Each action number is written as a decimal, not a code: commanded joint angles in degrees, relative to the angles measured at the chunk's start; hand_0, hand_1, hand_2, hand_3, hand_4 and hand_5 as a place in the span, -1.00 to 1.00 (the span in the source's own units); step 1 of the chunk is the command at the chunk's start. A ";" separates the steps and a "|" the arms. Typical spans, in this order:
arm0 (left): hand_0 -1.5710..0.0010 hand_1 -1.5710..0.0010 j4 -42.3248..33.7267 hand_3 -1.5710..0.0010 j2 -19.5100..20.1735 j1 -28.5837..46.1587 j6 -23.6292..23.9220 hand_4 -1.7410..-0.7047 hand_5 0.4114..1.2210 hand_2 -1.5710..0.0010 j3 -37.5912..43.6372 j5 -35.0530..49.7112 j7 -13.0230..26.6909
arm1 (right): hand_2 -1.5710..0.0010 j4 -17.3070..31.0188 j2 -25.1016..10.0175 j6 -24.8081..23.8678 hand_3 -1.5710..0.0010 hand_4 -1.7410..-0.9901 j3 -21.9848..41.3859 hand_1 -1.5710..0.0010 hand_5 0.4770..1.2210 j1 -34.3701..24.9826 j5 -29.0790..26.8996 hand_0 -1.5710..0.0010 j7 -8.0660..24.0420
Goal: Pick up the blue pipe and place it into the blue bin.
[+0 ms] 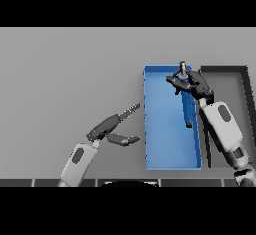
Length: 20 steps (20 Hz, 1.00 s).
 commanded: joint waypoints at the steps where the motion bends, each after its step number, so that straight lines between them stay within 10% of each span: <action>1: 1.00 1.00 -0.17 1.00 0.16 -0.29 -0.34 0.59 -0.81 1.00 0.23 0.44 0.17 | -1.00 0.50 -2.12 -2.23 0.48 -0.83 3.48 -1.00 0.86 -0.35 -4.08 -1.00 0.02; 2: 1.00 1.00 -0.40 1.00 -0.03 -0.16 -0.37 0.58 -0.80 1.00 0.04 0.50 0.75 | -0.93 0.80 -4.15 -4.88 0.42 -0.69 7.19 -1.00 0.84 -1.74 -8.31 -1.00 0.01; 5: 1.00 1.00 -0.97 1.00 -0.11 -0.30 -0.51 0.58 -0.80 1.00 0.29 1.10 1.69 | -0.01 0.86 -8.49 -10.42 0.70 -0.10 14.64 -0.04 0.77 -4.34 -16.30 -0.10 0.01; 8: 1.00 1.00 -0.32 1.00 -0.35 -0.34 -0.43 0.57 -0.80 1.00 0.09 0.78 1.81 | 0.49 0.38 -11.75 -8.43 0.85 0.16 20.70 0.47 0.59 -7.24 -16.24 0.43 0.04; 13: 1.00 1.00 -0.28 1.00 0.32 0.22 -0.55 0.57 -0.79 1.00 0.31 0.81 0.47 | 0.83 -0.82 -15.42 -2.10 0.95 0.43 31.05 0.82 -0.03 -12.03 -11.73 0.81 0.03; 20: 1.00 1.00 -0.66 1.00 0.34 1.07 -0.85 0.56 -0.79 1.00 -0.04 1.01 0.43 | 0.96 0.55 -16.47 0.66 0.99 0.71 35.35 0.96 -0.33 -14.30 -11.78 0.96 -0.92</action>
